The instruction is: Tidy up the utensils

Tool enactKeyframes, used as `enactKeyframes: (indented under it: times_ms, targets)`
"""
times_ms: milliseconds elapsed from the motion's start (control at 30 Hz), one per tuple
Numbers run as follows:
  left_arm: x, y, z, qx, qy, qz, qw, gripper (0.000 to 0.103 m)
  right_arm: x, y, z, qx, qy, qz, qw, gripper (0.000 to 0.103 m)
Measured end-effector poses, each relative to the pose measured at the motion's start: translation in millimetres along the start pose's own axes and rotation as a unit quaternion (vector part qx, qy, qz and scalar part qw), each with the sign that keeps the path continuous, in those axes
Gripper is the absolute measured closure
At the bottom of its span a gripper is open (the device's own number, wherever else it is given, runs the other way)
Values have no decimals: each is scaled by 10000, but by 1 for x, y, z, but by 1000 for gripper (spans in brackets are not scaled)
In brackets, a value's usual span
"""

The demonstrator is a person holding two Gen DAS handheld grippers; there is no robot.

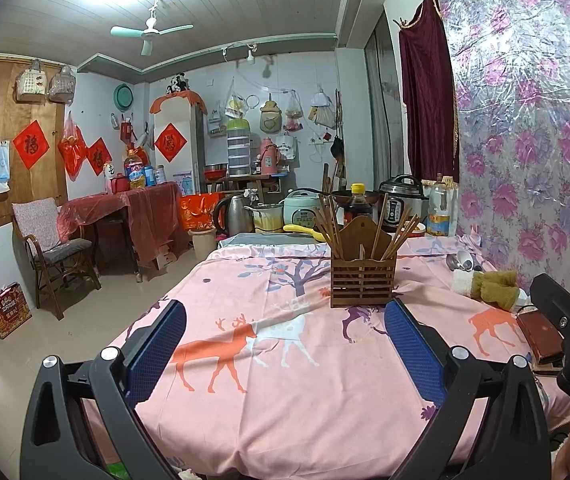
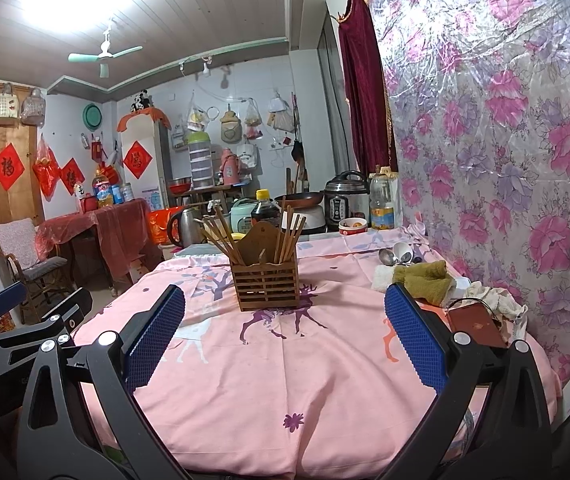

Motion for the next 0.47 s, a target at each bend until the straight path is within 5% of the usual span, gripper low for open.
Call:
enactKeyframes:
  times_ms: [467]
  targets:
    - [2, 9, -4, 82, 57, 72, 9999, 5, 0, -1, 2, 21, 7, 1, 10000, 6]
Point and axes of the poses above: each gripper's, at about its wrist camera, not at the fingertips, and x roughly the way its jaws point, z to its left, y to its underside, the point moved 7 cm from there along x, roughly the way its jaws point, and after that the axes turned 2 degrees about -x, right-handed, at the moved point
